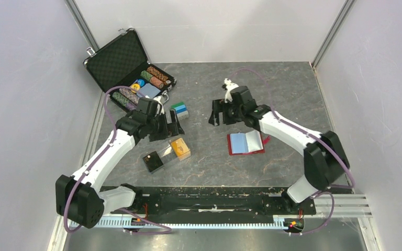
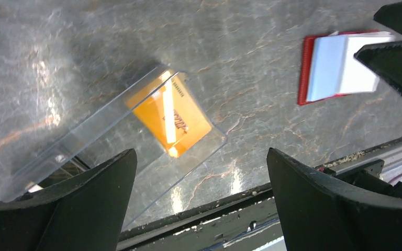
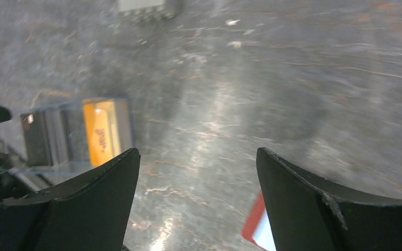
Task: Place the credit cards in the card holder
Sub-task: Move the storage box to the center of the board.
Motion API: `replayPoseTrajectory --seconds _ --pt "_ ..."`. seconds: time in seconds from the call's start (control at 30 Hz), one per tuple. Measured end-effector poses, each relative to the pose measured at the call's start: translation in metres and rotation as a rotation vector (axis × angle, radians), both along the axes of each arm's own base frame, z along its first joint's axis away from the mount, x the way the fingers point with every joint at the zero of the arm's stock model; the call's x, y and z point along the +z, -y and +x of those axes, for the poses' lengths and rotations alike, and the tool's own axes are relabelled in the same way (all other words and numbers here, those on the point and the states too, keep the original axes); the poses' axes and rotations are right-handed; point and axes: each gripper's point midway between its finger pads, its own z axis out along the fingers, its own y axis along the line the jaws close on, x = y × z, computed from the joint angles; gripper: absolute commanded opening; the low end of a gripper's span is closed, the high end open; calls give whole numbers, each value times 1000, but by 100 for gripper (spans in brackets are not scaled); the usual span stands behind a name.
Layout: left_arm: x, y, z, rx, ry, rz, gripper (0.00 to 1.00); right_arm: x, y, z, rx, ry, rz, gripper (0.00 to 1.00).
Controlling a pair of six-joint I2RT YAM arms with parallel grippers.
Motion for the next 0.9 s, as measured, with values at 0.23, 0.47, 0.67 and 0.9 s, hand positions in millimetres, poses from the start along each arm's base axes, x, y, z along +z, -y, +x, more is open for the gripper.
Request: replayPoseTrajectory --seconds 0.23,0.47,0.67,0.9 --pt "-34 -13 -22 108 -139 31 96 -29 -82 -28 281 -162 99 76" --pt "-59 -8 -21 171 -198 -2 84 -35 -112 -54 455 -244 138 65" --pt "-85 -3 -13 193 -236 -6 78 -36 -115 -72 537 -302 187 50" --pt "-104 12 3 163 -303 -10 76 -55 -117 -84 579 -390 209 46"
